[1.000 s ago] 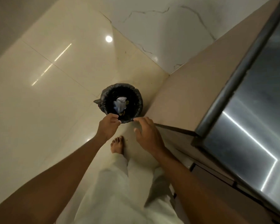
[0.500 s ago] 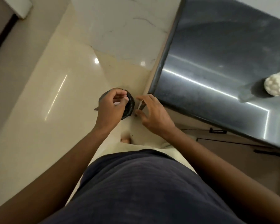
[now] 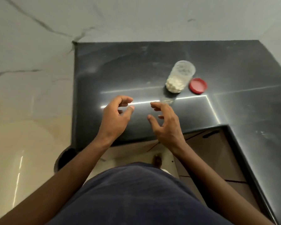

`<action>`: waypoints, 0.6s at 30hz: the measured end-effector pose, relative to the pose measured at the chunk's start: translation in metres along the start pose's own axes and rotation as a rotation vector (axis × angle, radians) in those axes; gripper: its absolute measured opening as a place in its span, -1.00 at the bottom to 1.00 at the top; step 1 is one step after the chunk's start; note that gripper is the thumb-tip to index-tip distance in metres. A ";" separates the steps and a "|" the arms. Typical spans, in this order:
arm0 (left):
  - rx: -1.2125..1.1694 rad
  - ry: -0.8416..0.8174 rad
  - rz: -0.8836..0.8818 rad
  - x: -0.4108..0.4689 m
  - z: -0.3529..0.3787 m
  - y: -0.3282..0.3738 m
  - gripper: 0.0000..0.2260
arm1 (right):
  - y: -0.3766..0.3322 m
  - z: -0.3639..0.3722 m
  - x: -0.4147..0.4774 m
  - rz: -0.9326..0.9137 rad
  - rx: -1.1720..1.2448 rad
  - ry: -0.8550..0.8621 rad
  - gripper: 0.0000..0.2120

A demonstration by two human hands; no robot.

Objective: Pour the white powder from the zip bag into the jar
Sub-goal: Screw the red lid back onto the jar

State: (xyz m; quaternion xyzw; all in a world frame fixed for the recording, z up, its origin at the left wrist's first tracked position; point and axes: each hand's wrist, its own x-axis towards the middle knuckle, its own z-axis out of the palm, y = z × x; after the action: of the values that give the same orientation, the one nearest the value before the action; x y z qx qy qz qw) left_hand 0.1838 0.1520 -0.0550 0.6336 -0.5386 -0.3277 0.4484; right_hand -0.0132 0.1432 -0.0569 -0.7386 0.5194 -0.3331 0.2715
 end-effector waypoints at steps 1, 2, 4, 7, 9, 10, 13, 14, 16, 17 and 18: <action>-0.006 -0.028 0.010 0.011 0.018 0.007 -0.83 | 0.013 -0.013 0.004 0.025 0.001 0.031 -0.60; -0.005 -0.053 0.018 0.022 0.036 0.014 -0.81 | 0.026 -0.026 0.008 0.047 0.002 0.060 -0.60; 0.009 -0.085 0.024 0.041 0.069 0.024 -0.72 | 0.050 -0.049 0.017 0.089 -0.002 0.105 -0.60; 0.047 -0.134 0.005 0.074 0.118 0.033 -0.42 | 0.087 -0.086 0.036 0.140 -0.005 0.185 -0.63; 0.071 -0.185 -0.042 0.095 0.144 0.038 -0.17 | 0.109 -0.106 0.051 0.162 -0.012 0.235 -0.68; 0.073 -0.203 -0.064 0.104 0.155 0.042 -0.06 | 0.120 -0.116 0.059 0.170 -0.026 0.256 -0.70; 0.052 -0.181 -0.078 0.126 0.184 0.050 0.12 | 0.157 -0.138 0.089 0.167 -0.134 0.234 -0.66; 0.038 -0.159 -0.073 0.132 0.192 0.052 0.16 | 0.168 -0.144 0.102 0.160 -0.185 0.187 -0.60; -0.004 -0.110 -0.077 0.143 0.204 0.052 0.17 | 0.187 -0.152 0.129 0.162 -0.264 0.042 -0.48; -0.018 -0.090 -0.078 0.148 0.208 0.050 0.13 | 0.193 -0.154 0.143 0.182 -0.307 -0.063 -0.40; -0.022 -0.076 -0.075 0.151 0.211 0.050 0.05 | 0.196 -0.155 0.154 0.215 -0.365 -0.187 -0.31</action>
State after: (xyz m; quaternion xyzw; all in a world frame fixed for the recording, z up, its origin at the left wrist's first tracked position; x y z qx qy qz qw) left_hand 0.0057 -0.0418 -0.0800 0.6356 -0.5274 -0.3740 0.4220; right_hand -0.2115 -0.0728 -0.0736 -0.7436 0.6192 -0.1329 0.2145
